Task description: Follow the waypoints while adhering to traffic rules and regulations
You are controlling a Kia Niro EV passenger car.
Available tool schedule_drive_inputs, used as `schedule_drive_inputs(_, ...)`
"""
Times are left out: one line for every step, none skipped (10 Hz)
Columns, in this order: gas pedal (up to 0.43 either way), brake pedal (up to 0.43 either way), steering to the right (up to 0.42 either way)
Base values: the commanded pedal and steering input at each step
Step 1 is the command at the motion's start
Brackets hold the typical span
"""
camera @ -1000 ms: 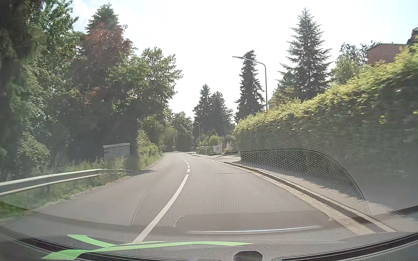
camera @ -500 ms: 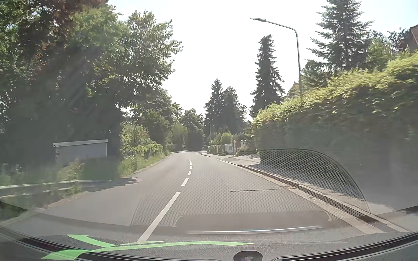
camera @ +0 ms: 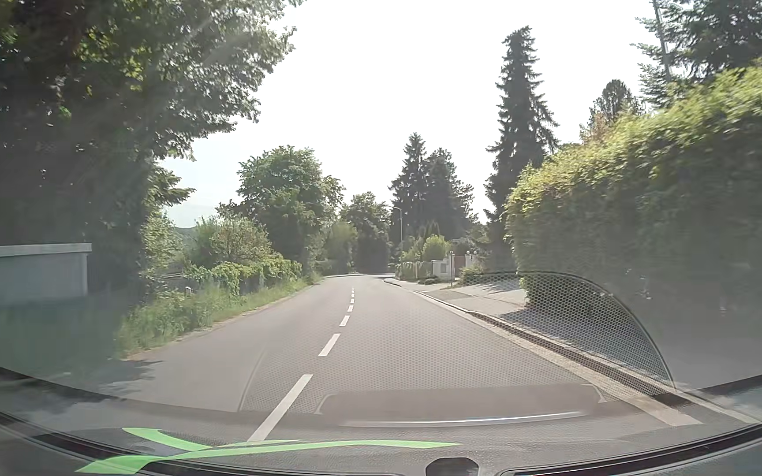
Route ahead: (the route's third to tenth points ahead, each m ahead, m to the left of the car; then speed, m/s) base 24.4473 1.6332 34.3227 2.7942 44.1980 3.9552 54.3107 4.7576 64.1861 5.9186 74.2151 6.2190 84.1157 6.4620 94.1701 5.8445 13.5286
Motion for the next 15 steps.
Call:
schedule_drive_inputs(0.0, 0.0, -0.027)
schedule_drive_inputs(0.0, 0.0, -0.027)
schedule_drive_inputs(0.0, 0.0, -0.027)
schedule_drive_inputs(0.0, 0.0, -0.027)
schedule_drive_inputs(0.0, 0.0, -0.027)
schedule_drive_inputs(0.0, 0.0, -0.026)
schedule_drive_inputs(0.0, 0.0, -0.026)
schedule_drive_inputs(0.0, 0.0, -0.026)
schedule_drive_inputs(0.0, 0.0, -0.024)
schedule_drive_inputs(0.0, 0.0, -0.02)
schedule_drive_inputs(0.0, 0.0, -0.015)
schedule_drive_inputs(0.0, 0.0, -0.01)
schedule_drive_inputs(0.0, 0.0, -0.008)
schedule_drive_inputs(0.0, 0.0, -0.01)
schedule_drive_inputs(0.0, 0.0, -0.013)
